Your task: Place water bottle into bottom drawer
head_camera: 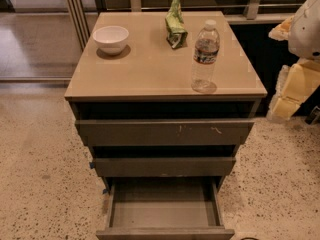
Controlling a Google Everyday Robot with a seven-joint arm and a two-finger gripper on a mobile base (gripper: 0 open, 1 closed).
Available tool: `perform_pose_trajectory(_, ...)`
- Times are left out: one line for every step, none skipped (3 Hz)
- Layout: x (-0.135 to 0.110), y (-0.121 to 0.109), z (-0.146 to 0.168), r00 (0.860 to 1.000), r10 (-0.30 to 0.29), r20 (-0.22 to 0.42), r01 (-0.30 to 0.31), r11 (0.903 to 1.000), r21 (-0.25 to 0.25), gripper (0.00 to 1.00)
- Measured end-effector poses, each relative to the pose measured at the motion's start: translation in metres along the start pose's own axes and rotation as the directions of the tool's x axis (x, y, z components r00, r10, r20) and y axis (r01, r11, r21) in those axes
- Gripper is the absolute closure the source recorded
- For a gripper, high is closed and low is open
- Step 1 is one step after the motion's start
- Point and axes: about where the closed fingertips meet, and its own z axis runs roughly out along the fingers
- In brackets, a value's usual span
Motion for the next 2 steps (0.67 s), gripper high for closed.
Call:
perform_pose_trajectory(-0.016, -0.044, 0.015, 0.998, -0.002, 0.067, -0.001, 0.9990, 0.045, 0.00)
perform_pose_trajectory(-0.040, -0.118, 0.027, 0.983, 0.006, 0.184, -0.026, 0.9939, 0.107, 0.00)
